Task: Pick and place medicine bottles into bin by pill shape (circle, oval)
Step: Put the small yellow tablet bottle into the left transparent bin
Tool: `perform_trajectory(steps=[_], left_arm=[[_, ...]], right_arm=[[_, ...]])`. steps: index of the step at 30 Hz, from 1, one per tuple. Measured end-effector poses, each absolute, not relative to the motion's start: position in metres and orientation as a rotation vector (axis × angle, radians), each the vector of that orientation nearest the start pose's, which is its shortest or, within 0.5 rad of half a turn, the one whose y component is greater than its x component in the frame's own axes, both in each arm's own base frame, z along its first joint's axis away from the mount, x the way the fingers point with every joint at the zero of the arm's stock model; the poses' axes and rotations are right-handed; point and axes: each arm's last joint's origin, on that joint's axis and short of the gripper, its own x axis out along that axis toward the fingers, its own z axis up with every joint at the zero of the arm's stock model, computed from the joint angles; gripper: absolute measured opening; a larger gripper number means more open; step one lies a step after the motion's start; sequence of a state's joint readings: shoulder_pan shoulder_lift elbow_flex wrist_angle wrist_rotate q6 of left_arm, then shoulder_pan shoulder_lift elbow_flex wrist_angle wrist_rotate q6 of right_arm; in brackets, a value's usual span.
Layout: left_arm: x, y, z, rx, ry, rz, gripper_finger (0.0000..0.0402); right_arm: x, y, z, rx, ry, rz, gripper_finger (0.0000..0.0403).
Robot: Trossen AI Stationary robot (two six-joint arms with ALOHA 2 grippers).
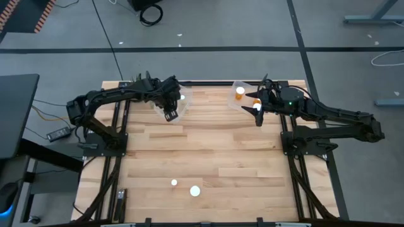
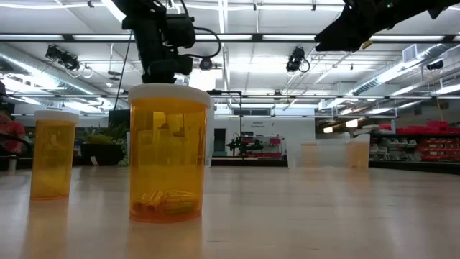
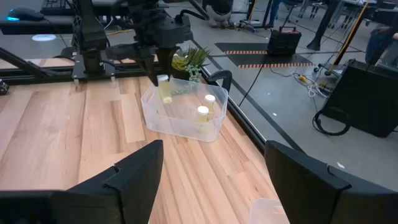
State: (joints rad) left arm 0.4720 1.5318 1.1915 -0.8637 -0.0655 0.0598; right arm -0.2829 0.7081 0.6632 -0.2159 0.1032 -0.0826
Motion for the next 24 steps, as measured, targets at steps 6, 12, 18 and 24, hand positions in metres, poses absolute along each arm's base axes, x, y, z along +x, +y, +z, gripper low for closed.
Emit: perform_trajectory(steps=[6,12,18,24], left_arm=[[0.246,0.146,0.232,-0.254,1.268,0.51,0.0136],[0.232,0.151,0.215,-0.279,1.336,0.591,0.0134],[0.229,0.155,0.214,-0.322,1.327,0.634,0.0133],[0.23,0.158,0.208,-0.365,1.34,0.657,0.0138]], right_arm=[[0.153,-0.048,0.299,-0.058,0.277,-0.373,0.0287],[0.153,-0.048,0.299,-0.058,0.276,-0.372,0.0287],[0.153,-0.048,0.299,-0.058,0.275,-0.373,0.0287],[0.153,-0.048,0.299,-0.058,0.275,-0.371,0.0287]])
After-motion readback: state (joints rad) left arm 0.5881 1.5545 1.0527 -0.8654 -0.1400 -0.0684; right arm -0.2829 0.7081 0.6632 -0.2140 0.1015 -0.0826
